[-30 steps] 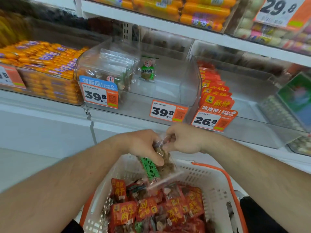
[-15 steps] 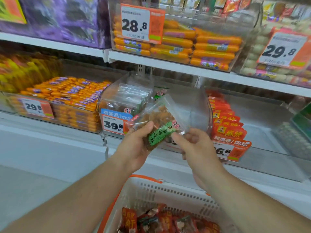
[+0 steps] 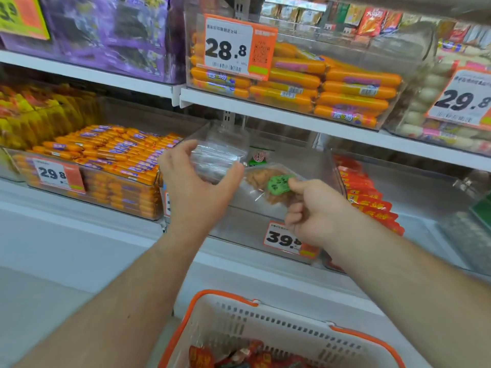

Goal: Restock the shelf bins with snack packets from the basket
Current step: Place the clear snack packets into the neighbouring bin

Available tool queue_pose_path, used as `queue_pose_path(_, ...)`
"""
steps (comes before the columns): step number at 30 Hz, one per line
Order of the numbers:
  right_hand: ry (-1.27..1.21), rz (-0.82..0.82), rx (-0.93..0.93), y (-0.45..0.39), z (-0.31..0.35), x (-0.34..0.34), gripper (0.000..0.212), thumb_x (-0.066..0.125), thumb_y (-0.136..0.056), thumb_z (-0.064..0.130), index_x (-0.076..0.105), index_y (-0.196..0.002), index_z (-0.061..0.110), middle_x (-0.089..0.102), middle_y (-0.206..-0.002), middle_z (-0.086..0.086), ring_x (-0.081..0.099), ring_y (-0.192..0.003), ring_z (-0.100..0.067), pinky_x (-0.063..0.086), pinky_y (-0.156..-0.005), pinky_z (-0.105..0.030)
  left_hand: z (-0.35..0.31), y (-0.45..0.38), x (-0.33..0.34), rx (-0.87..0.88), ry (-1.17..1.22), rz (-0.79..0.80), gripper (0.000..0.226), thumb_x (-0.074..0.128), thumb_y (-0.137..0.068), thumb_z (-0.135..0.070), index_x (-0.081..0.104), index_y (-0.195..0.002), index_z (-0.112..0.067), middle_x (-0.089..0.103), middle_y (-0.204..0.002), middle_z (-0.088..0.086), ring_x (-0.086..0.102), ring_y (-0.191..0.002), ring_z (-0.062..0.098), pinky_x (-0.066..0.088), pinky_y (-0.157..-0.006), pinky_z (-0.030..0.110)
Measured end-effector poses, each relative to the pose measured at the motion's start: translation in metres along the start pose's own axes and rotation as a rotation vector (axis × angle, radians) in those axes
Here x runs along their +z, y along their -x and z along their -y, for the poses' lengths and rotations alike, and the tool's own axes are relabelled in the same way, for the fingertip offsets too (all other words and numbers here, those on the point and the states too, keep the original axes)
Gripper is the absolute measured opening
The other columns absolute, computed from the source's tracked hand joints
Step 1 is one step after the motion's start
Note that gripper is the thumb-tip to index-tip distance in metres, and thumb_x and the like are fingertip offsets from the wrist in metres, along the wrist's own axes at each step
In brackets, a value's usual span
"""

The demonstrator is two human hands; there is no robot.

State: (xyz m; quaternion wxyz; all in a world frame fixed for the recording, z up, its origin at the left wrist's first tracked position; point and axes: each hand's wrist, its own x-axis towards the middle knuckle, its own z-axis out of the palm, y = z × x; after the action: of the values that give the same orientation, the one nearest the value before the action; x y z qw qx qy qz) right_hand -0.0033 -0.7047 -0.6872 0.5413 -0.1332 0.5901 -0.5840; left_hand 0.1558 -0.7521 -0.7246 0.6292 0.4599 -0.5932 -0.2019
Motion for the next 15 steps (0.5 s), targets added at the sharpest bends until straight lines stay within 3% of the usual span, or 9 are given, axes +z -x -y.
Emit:
queue_pose_path(1,0.008,-0.045,-0.002,-0.008,0.005,0.002,0.013,0.052,-0.100,0.019,0.054,-0.088,0.022,0.050,-0.066,0.002,0.029,-0.035,-0.003,0.023,-0.032,-0.011,0.009,-0.007,-0.002,0.079,-0.153,0.041,0.091,0.066,-0.061,-0.065,0.042,-0.134,-0.017,0.036,-0.133,0.006,0.037,-0.125,0.025,0.034,-0.106,0.039)
queue_pose_path(3,0.019,-0.143,-0.027,-0.027,0.010,0.007,0.010,0.054,-0.099,0.018,0.057,-0.091,0.021,0.051,-0.072,0.003,0.032,-0.046,-0.004,0.027,-0.034,-0.011,0.028,-0.015,-0.002,0.066,-0.419,0.168,0.106,0.061,-0.055,-0.072,0.032,-0.144,-0.022,0.023,-0.149,0.012,0.019,-0.139,0.029,0.018,-0.113,0.048)
queue_pose_path(6,0.058,-0.302,-0.112,-0.068,0.013,0.012,0.014,0.057,-0.096,0.011,0.060,-0.107,0.018,0.049,-0.072,0.002,0.036,-0.052,-0.007,0.030,-0.036,-0.014,0.046,-0.019,0.003,-0.007,-0.573,0.242,0.115,0.060,-0.053,-0.077,0.020,-0.149,-0.029,0.005,-0.157,0.012,0.001,-0.146,0.034,0.006,-0.115,0.056)
queue_pose_path(8,0.166,-0.356,-0.162,-0.100,0.018,0.014,0.021,0.058,-0.094,0.008,0.059,-0.115,0.012,0.048,-0.073,-0.001,0.037,-0.052,-0.009,0.029,-0.032,-0.011,0.052,-0.019,0.005,-0.015,-0.588,0.228,0.116,0.069,-0.055,-0.075,0.018,-0.149,-0.030,0.004,-0.158,0.013,-0.001,-0.147,0.036,0.007,-0.115,0.059)
queue_pose_path(11,0.353,-0.297,-0.212,-0.140,0.023,0.024,0.005,0.060,-0.096,0.013,0.055,-0.098,0.013,0.045,-0.070,-0.003,0.036,-0.052,-0.010,0.026,-0.030,-0.010,0.057,-0.018,0.006,-0.015,-0.595,0.176,0.118,0.078,-0.055,-0.066,0.018,-0.150,-0.027,0.006,-0.158,0.016,0.006,-0.146,0.037,0.012,-0.115,0.058)
queue_pose_path(15,0.536,-0.217,-0.265,-0.174,0.028,0.037,0.009,0.058,-0.098,0.018,0.051,-0.092,0.017,0.044,-0.070,-0.002,0.037,-0.055,-0.011,0.030,-0.037,-0.023,0.063,-0.017,0.009,0.008,-0.575,0.114,0.117,0.069,-0.051,-0.067,0.021,-0.149,-0.024,0.011,-0.157,0.017,0.011,-0.145,0.037,0.014,-0.113,0.057)
